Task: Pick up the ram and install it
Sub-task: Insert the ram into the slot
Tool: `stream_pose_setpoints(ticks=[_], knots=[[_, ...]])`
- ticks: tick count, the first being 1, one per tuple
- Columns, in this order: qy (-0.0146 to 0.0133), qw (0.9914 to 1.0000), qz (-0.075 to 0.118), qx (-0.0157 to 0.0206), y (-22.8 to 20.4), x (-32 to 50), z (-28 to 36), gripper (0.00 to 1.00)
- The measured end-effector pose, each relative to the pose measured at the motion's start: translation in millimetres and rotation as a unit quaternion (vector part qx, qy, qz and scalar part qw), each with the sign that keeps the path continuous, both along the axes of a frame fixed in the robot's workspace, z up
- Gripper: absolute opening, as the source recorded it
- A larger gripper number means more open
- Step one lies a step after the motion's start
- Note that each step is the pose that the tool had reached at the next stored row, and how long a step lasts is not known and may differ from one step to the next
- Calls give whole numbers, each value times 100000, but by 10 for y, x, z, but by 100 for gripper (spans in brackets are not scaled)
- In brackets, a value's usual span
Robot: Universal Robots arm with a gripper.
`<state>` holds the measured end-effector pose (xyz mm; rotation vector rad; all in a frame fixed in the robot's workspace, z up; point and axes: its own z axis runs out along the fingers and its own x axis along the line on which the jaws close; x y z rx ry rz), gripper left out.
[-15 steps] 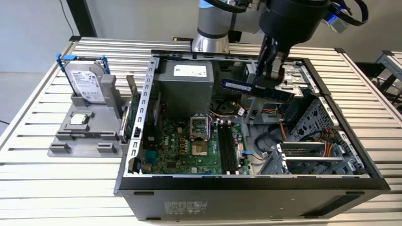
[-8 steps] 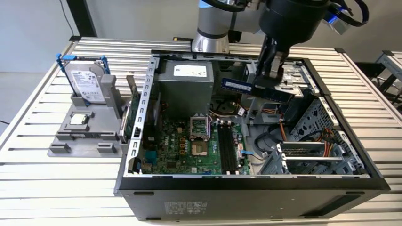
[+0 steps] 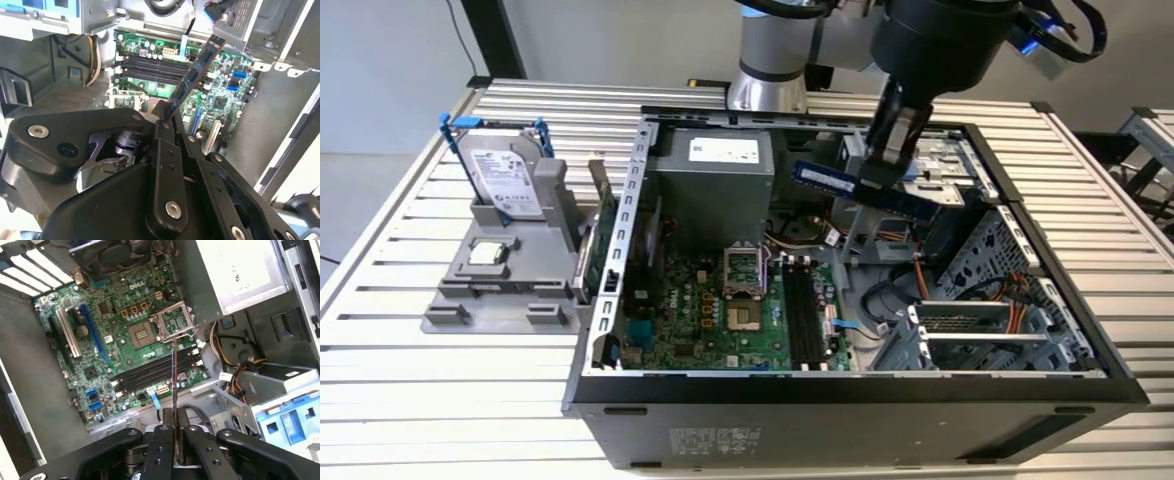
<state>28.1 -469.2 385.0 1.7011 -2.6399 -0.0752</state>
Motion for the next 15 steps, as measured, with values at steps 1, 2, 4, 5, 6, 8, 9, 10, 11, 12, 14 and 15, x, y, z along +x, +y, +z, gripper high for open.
stream_pose_setpoints(ticks=[1, 2, 4, 5, 6, 8, 9, 10, 11, 12, 14, 15], knots=[[0, 99996, -862, 1, 0, 0, 0, 0], [0, 99986, -1647, 0, 0, 0, 0, 0], [1, 99949, -3208, 0, 0, 0, 0, 0], [2, 99925, -3882, -3, 0, 0, 0, 0], [1, 99893, -4619, -4, 0, 0, 0, 0], [1, 99826, -5898, -2, 0, 0, 0, 0], [0, 99786, -6536, -1, 0, 0, 0, 0], [1, 99743, -7165, -2, 0, 0, 0, 0], [3, 99696, -7796, -2, 0, 0, 0, 0], [1, 99648, -8381, 0, 0, 0, 0, 0], [1, 99549, -9487, -2, 0, 0, 0, 0], [1, 99493, -10056, -1, 0, 0, 0, 0]])
